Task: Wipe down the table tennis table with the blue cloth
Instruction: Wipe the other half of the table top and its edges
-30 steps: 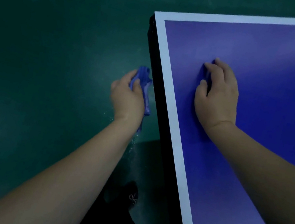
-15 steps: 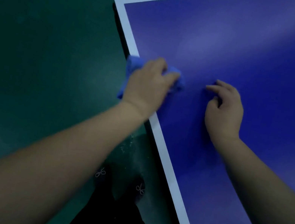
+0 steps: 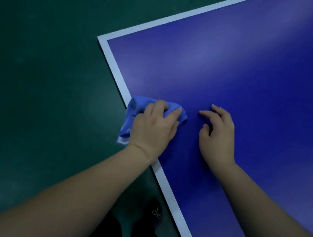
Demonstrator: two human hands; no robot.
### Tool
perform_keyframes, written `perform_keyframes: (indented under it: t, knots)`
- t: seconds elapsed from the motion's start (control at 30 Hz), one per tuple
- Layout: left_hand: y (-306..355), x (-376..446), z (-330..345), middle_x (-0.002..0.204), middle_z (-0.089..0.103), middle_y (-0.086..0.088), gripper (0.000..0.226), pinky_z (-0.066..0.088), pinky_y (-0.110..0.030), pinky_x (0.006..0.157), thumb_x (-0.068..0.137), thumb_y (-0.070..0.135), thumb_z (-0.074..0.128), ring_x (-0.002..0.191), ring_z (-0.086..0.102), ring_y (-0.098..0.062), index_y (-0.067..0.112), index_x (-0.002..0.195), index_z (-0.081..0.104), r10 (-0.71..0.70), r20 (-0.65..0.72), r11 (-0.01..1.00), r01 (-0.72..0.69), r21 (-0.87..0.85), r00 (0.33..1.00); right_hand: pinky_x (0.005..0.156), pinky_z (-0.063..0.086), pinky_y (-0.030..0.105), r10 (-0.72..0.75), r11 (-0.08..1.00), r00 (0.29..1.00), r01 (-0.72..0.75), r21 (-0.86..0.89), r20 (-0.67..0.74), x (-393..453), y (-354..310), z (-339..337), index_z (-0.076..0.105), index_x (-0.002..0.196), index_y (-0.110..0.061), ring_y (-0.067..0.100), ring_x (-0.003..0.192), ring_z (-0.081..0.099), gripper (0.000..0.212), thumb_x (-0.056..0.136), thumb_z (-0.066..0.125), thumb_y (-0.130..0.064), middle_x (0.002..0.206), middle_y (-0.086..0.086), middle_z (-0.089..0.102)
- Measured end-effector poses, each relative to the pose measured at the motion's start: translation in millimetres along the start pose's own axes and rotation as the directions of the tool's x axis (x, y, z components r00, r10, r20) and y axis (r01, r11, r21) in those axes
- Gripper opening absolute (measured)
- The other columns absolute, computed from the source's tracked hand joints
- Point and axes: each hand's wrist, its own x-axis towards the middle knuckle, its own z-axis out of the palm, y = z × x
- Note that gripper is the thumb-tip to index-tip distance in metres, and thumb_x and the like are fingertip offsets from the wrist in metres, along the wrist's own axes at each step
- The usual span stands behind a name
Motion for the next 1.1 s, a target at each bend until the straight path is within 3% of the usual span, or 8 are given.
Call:
perform_keyframes:
  t: [0.17,0.37,0.47,0.57,0.67,0.77,0.97,1.1]
  knots:
    - [-62,96,-6,0.105,0.059,-0.019,0.026,0.047,-0.042,0.058,0.091,0.03,0.061,0.088,0.058,-0.038,0.017,0.112,0.07,0.159,0.03,0.987,-0.159,0.018,0.987,0.109,0.035,0.04,0.113,0.994,0.986,-0.113,0.005,-0.124,9,-24,21,0.062,0.119,-0.017,0.017,0.132,0.036,0.039,0.09,0.045,0.001,0.14,0.001,0.043]
    - [-188,213,-40,0.126,0.048,-0.011,0.033,0.038,-0.028,0.091,0.093,0.029,0.052,0.109,0.055,-0.03,0.028,0.124,0.063,-0.241,-0.004,0.967,0.24,-0.084,0.97,0.112,0.032,0.038,0.26,0.964,0.933,-0.267,0.007,-0.248,36,-68,59,0.057,0.127,-0.015,0.017,0.137,0.03,0.041,0.091,0.044,-0.001,0.144,0.002,0.038]
    - [-187,193,-50,0.11,0.053,0.001,0.028,0.039,-0.024,0.081,0.091,0.029,0.056,0.094,0.054,-0.021,0.028,0.118,0.065,-0.03,-0.025,0.991,0.026,-0.134,0.999,0.115,0.027,0.04,0.338,0.938,0.894,-0.346,0.027,-0.294,56,-93,79,0.055,0.13,-0.014,0.019,0.142,0.026,0.042,0.091,0.043,-0.003,0.147,0.003,0.037]
    - [-172,148,-48,0.084,0.048,0.02,0.026,0.033,-0.02,0.067,0.093,0.039,0.056,0.078,0.044,-0.005,0.024,0.112,0.065,0.215,0.126,0.965,-0.19,-0.18,0.969,0.117,0.022,0.038,0.354,0.928,0.88,-0.373,-0.001,-0.317,74,-107,90,0.053,0.133,-0.013,0.02,0.143,0.024,0.044,0.091,0.042,-0.004,0.149,0.004,0.038]
    - [-163,129,-46,0.092,0.064,-0.007,0.027,0.043,-0.029,0.049,0.081,0.013,0.075,0.075,0.058,-0.031,0.015,0.108,0.073,0.441,0.127,0.893,-0.421,-0.159,0.888,0.117,0.023,0.038,0.34,0.922,0.871,-0.383,-0.058,-0.354,80,-107,95,0.053,0.133,-0.011,0.021,0.143,0.027,0.045,0.09,0.043,-0.003,0.148,0.005,0.041]
    - [-166,148,-38,0.092,0.064,-0.013,0.032,0.037,-0.028,0.043,0.075,0.01,0.081,0.069,0.059,-0.033,0.017,0.105,0.075,0.555,0.164,0.832,-0.547,-0.095,0.816,0.115,0.027,0.041,0.324,0.92,0.864,-0.383,-0.087,-0.386,80,-105,101,0.055,0.131,-0.009,0.022,0.141,0.031,0.044,0.089,0.044,-0.003,0.146,0.007,0.044]
    - [-132,227,-9,0.102,0.06,-0.016,0.026,0.037,-0.033,0.051,0.084,0.019,0.07,0.083,0.057,-0.038,0.02,0.11,0.072,0.618,0.216,0.786,-0.594,-0.172,0.756,0.114,0.031,0.045,0.292,0.917,0.875,-0.371,-0.145,-0.386,81,-104,98,0.057,0.129,-0.007,0.026,0.139,0.035,0.043,0.087,0.046,-0.005,0.143,0.008,0.047]
    - [-119,312,12,0.112,0.058,-0.002,0.026,0.034,-0.026,0.067,0.089,0.037,0.054,0.092,0.056,-0.021,0.028,0.109,0.068,0.348,0.239,0.932,-0.306,-0.196,0.907,0.114,0.031,0.044,0.294,0.919,0.875,-0.369,-0.137,-0.385,80,-105,98,0.058,0.128,-0.008,0.026,0.138,0.036,0.043,0.087,0.047,-0.005,0.142,0.008,0.049]
